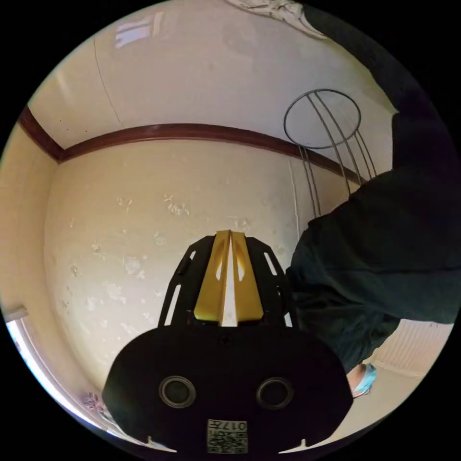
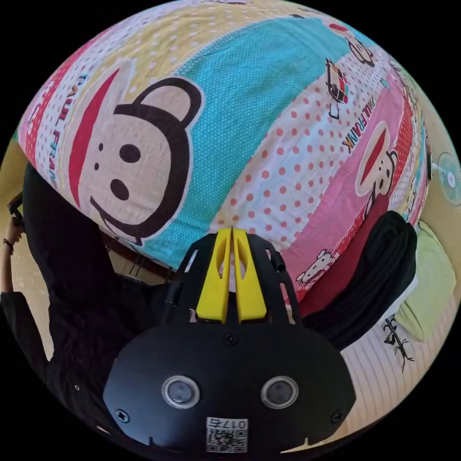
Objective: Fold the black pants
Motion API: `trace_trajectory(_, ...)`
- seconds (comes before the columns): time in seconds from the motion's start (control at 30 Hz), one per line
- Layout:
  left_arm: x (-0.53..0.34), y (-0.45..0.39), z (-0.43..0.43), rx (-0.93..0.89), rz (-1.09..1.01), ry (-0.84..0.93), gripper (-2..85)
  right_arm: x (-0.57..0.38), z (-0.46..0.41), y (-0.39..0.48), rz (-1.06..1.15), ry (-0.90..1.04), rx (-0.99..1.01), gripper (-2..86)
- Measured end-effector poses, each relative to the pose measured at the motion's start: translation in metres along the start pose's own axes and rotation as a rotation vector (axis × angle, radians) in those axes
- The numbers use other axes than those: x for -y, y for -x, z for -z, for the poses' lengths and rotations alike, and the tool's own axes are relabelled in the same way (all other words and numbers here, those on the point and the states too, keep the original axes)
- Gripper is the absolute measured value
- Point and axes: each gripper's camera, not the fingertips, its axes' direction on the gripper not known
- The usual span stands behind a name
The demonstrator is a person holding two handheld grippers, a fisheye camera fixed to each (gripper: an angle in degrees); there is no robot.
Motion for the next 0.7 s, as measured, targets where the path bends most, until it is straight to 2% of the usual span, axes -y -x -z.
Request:
trace_trajectory(0.17,-0.011,-0.092,-0.008,0.245,-0.144,-0.170,-1.0,-0.130,0.000,-0.061,-0.267,-0.245,-0.030,0.2)
trace_trajectory(0.23,-0.006,-0.120,-0.023,0.341,-0.170,-0.200,-1.0,-0.194,-0.008,-0.089,-0.379,-0.353,0.017,0.3)
trace_trajectory(0.3,-0.003,-0.135,-0.034,0.427,-0.108,-0.263,-1.0,-0.288,-0.031,-0.131,-0.507,-0.517,0.191,0.3)
trace_trajectory(0.37,-0.004,-0.146,-0.043,0.493,0.015,-0.416,-1.0,-0.357,-0.057,-0.163,-0.581,-0.675,0.378,0.3)
trace_trajectory(0.5,-0.006,-0.168,-0.065,0.464,0.056,-0.572,-1.0,-0.460,-0.145,-0.210,-0.565,-0.994,0.890,0.4)
trace_trajectory(0.6,-0.014,-0.219,-0.083,0.502,-0.016,-0.738,-1.0,-0.491,-0.198,-0.215,-0.630,-0.912,0.948,0.5)
trace_trajectory(0.7,-0.028,-0.306,-0.089,0.698,-0.033,-0.928,-1.0,-0.517,-0.245,-0.218,-0.755,-0.853,0.993,0.7)
